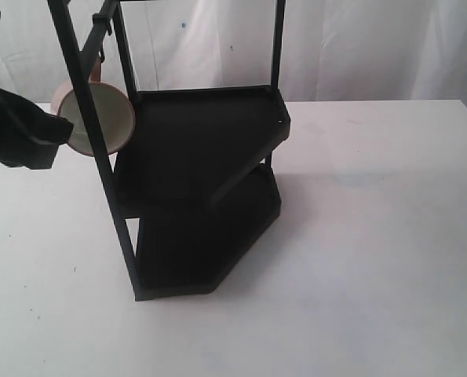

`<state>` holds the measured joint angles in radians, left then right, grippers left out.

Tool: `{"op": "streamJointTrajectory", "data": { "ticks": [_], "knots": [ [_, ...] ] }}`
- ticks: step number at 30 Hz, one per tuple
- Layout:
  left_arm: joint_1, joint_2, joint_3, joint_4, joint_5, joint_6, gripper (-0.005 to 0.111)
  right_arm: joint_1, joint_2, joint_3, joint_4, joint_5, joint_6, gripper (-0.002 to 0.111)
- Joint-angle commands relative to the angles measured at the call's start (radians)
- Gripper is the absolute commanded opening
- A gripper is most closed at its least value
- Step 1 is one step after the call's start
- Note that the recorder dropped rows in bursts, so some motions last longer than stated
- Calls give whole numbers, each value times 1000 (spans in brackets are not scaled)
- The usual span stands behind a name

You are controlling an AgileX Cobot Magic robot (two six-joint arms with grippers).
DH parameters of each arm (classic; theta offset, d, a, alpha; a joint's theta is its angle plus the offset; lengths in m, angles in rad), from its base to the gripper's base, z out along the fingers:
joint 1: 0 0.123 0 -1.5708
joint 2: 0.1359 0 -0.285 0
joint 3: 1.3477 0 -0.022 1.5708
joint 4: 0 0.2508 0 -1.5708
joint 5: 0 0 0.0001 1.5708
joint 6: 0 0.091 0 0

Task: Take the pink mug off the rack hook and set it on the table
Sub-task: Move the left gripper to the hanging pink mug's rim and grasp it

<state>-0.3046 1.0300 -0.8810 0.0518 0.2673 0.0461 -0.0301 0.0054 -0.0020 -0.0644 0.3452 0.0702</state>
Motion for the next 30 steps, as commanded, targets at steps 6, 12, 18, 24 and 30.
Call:
{"op": "streamJointTrajectory", "data": {
  "ticks": [6, 12, 18, 24, 30],
  "knots": [
    [-6, 1, -2, 10, -58, -24, 62, -5, -5, 2, -5, -4, 4, 0],
    [-6, 46, -2, 29, -65, -24, 62, -5, -5, 2, -5, -4, 4, 0],
    [-6, 78, -2, 38, -74, -24, 62, -5, -5, 2, -5, -4, 4, 0],
    [-6, 117, -2, 96, -70, -24, 62, -5, -5, 2, -5, -4, 4, 0],
    [-6, 130, -2, 135, -68, -24, 62, -5, -5, 2, -5, -4, 4, 0]
  ]
}}
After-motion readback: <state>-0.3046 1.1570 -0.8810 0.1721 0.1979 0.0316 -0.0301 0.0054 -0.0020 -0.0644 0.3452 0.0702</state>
